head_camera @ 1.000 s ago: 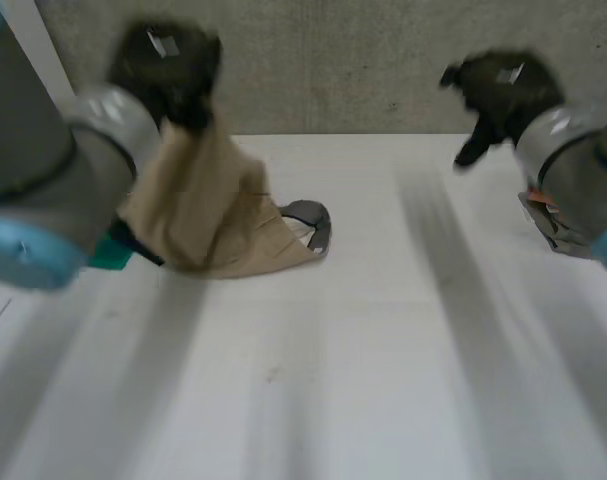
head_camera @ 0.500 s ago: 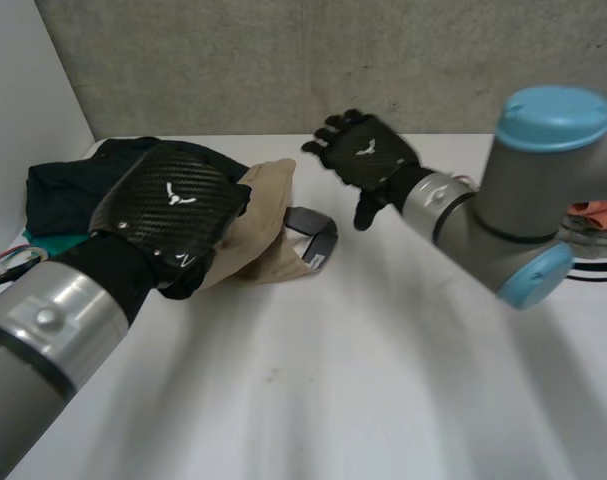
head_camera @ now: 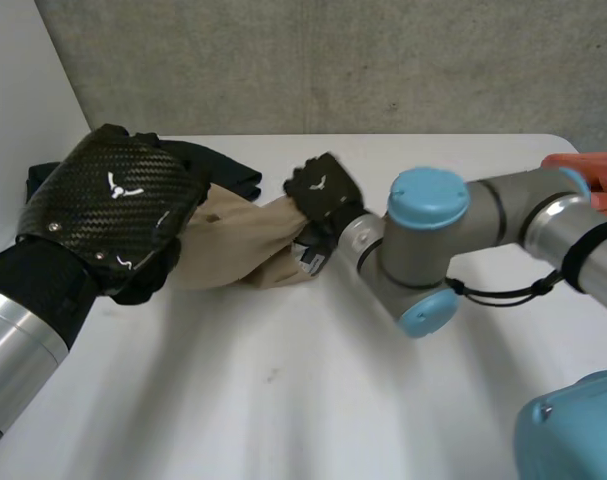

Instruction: Fold the laundry.

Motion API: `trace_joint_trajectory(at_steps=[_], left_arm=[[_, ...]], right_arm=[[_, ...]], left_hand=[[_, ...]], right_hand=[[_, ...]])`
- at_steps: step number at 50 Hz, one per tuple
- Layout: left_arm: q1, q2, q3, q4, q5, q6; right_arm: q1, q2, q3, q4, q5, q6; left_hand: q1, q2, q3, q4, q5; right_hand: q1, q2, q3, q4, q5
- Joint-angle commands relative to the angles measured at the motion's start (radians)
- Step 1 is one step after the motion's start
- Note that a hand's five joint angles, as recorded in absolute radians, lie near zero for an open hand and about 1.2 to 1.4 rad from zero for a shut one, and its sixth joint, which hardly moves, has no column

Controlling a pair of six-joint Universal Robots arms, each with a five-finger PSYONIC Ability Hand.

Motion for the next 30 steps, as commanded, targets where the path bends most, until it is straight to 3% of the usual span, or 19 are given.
trace_joint_trajectory(at_steps=[1, 6, 10, 14, 21, 30], left_arm=[[0.096, -0.01, 0.01, 0.0, 0.006, -0.019], [0.163, -0.025, 0.048, 0.0, 0.007, -0.022], [0.18, -0.031, 0.103, -0.034, 0.01, -0.027], [0.168, -0.045, 0.151, -0.098, 0.029, -0.051], [0.128, -0.138, 0.209, -0.16, 0.062, -0.106], [0.12, -0.561, 0.393, -0.152, 0.017, -0.094]], right_arm=[[-0.125, -0.262, 0.177, 0.022, 0.045, 0.113], [-0.223, -0.532, 0.319, 0.232, -0.008, 0.155], [-0.318, -0.748, 0.366, 0.57, -0.129, 0.113], [-0.376, -0.829, 0.366, 0.767, -0.192, 0.064], [-0.401, -0.824, 0.396, 0.906, -0.208, 0.0], [-0.376, -0.643, 0.39, 0.912, -0.127, -0.095]], left_hand=[[0.222, 0.203, 0.206, 0.201, 0.24], [0.222, 0.203, 0.206, 0.201, 0.24], [0.222, 0.203, 0.206, 0.201, 0.24], [0.222, 0.203, 0.206, 0.201, 0.24], [0.222, 0.203, 0.206, 0.201, 0.24], [0.222, 0.203, 0.206, 0.201, 0.24]], right_hand=[[0.262, 0.218, 0.21, 0.203, 0.234], [0.262, 0.218, 0.21, 0.203, 0.234], [0.262, 0.218, 0.21, 0.203, 0.234], [0.262, 0.218, 0.21, 0.203, 0.234], [0.262, 0.218, 0.21, 0.203, 0.234], [0.262, 0.218, 0.21, 0.203, 0.234]])
